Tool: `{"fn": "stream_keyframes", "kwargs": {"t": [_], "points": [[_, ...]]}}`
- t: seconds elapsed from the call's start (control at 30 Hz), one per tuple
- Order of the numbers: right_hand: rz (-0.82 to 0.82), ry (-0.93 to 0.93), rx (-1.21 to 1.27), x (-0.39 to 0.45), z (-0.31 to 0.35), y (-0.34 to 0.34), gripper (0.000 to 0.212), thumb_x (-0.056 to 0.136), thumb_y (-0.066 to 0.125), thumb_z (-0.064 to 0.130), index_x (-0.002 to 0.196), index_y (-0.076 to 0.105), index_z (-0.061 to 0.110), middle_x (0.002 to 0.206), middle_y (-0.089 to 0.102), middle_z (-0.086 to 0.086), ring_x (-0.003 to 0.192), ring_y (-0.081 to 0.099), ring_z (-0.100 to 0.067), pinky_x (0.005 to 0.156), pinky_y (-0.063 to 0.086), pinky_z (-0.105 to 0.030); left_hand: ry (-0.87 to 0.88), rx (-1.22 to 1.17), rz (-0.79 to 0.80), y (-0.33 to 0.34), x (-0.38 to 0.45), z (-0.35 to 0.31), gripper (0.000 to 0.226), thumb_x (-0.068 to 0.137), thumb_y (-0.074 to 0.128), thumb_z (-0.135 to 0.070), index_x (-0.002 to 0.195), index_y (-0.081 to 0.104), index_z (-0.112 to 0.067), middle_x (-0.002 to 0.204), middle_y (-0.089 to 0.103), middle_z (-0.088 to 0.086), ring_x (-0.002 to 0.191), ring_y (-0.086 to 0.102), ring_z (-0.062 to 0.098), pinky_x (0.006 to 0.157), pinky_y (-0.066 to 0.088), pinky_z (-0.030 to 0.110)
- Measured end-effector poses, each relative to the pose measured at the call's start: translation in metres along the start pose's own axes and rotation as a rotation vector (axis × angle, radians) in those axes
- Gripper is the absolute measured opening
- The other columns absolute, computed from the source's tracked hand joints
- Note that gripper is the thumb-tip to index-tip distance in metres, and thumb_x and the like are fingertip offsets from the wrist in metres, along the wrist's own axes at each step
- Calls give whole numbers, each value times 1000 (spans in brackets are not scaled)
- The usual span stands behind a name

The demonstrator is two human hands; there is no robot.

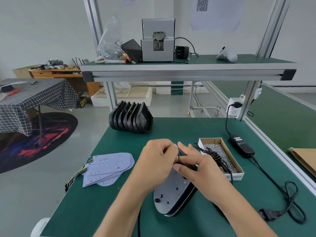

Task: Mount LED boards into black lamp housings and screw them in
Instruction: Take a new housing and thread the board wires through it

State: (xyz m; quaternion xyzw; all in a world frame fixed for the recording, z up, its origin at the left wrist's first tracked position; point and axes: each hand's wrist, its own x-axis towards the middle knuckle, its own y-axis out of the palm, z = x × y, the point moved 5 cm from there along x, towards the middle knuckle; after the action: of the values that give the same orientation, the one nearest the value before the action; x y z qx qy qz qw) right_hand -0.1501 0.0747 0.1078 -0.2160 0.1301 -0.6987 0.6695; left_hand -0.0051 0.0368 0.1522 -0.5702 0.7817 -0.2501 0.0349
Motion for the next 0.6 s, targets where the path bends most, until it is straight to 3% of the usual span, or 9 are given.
{"fn": "stream_keyframes", "kwargs": {"t": [0.1, 0.23, 0.33, 0.53, 0.6], "points": [[-8, 6, -120, 1, 4, -4, 32, 95, 74, 31, 80, 73, 59, 165, 30, 21, 157, 0, 2, 129, 5, -53, 21, 4, -8, 3, -1, -3, 33, 98, 53, -15, 75, 47, 8, 49, 26, -11, 45, 21, 11, 41, 22, 20], [-15, 18, -214, -2, 4, -4, 39, 96, 69, 31, 66, 64, 56, 167, 29, 15, 160, 0, -7, 126, 7, -60, 33, 42, -7, 8, -3, -6, 35, 99, 54, -18, 74, 47, 6, 51, 27, -11, 49, 22, 12, 43, 22, 22], [-37, 23, -209, -5, 1, -5, 39, 97, 67, 27, 66, 64, 51, 167, 28, 15, 160, 2, -9, 126, 11, -58, 33, 46, 3, 10, -2, -6, 35, 98, 53, -19, 72, 44, 3, 54, 30, -8, 52, 23, 12, 45, 23, 24], [-52, 6, -242, -2, 0, -5, 56, 99, 65, 25, 57, 58, 62, 164, 35, 16, 159, 18, -10, 126, 19, -41, 27, 28, -33, 10, -2, 2, 35, 97, 54, -18, 70, 42, 0, 53, 28, -11, 50, 22, 11, 44, 21, 20], [-59, -19, -258, -1, -2, -4, 47, 99, 65, 27, 71, 65, 65, 163, 36, 16, 158, 21, -9, 126, 20, -43, 23, 24, -43, 9, -3, 4, 34, 97, 55, -17, 67, 45, -3, 50, 29, -12, 49, 23, 10, 44, 22, 19]]}}
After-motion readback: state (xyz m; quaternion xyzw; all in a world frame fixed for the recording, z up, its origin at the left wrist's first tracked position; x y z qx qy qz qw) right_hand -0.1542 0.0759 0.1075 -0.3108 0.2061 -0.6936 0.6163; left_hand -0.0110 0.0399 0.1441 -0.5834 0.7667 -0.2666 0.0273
